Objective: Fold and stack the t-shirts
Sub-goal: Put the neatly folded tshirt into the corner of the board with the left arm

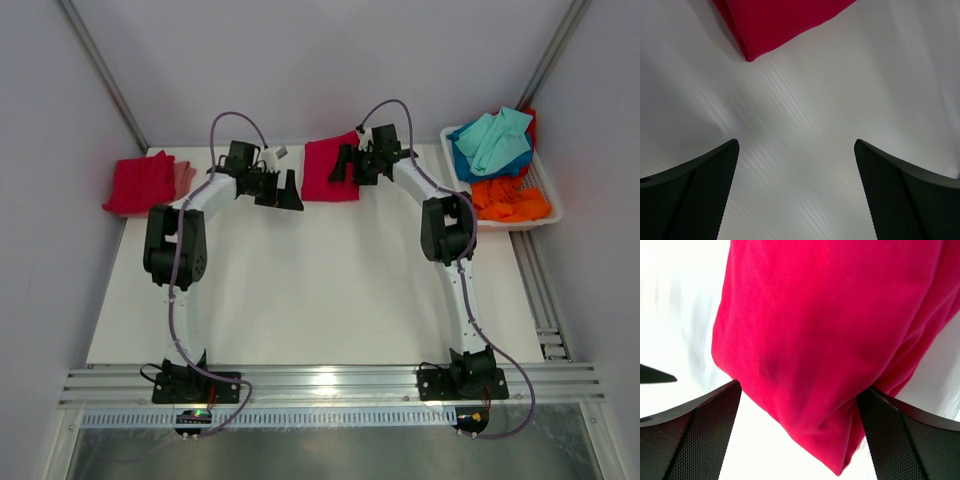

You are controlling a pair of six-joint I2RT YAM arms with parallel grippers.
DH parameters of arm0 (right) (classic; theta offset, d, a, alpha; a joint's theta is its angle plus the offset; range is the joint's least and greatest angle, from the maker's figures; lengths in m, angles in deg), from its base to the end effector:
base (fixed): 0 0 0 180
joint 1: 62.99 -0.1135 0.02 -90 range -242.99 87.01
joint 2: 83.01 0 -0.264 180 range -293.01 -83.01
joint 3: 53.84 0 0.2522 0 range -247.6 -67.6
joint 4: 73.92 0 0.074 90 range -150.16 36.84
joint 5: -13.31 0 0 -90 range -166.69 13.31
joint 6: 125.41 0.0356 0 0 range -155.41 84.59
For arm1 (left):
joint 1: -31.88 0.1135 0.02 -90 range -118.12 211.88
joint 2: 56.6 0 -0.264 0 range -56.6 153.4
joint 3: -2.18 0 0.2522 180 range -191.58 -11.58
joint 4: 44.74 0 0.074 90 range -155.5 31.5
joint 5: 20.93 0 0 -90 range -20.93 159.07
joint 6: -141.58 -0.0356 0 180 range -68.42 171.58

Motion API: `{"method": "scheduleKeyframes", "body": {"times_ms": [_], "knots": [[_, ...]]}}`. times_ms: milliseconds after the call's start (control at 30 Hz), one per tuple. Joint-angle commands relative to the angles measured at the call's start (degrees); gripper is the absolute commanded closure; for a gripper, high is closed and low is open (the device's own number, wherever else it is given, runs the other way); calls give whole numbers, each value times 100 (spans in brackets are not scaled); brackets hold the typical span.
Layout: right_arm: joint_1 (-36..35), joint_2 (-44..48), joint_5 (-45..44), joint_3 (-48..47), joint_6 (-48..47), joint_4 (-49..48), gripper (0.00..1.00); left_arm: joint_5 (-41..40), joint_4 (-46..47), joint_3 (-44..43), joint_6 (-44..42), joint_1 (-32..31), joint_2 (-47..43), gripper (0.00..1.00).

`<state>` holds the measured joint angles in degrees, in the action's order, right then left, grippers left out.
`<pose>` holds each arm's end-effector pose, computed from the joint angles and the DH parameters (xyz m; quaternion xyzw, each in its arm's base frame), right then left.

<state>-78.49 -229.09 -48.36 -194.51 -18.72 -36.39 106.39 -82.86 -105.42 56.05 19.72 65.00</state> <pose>0.5421 0.1679 0.1653 -0.0885 0.8899 0.3229 0.3097 0.4509 -0.1192 0.1966 0.1637 0.8872 -0.3439 0.2605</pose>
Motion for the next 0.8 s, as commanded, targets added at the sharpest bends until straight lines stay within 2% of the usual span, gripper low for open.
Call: {"method": "scheduleKeyframes", "body": {"times_ms": [0,133,333,767], "knots": [[-128,421,-143,719,-34,989,1,82,45,94,-157,56,-470,1],[-128,764,-206,1518,-122,954,1,109,98,226,-148,82,-558,1],[-128,1011,-355,2169,-236,980,1,161,186,340,-95,83,-646,1],[-189,1398,-645,2583,-350,971,1,153,274,560,-113,109,-813,1]]}}
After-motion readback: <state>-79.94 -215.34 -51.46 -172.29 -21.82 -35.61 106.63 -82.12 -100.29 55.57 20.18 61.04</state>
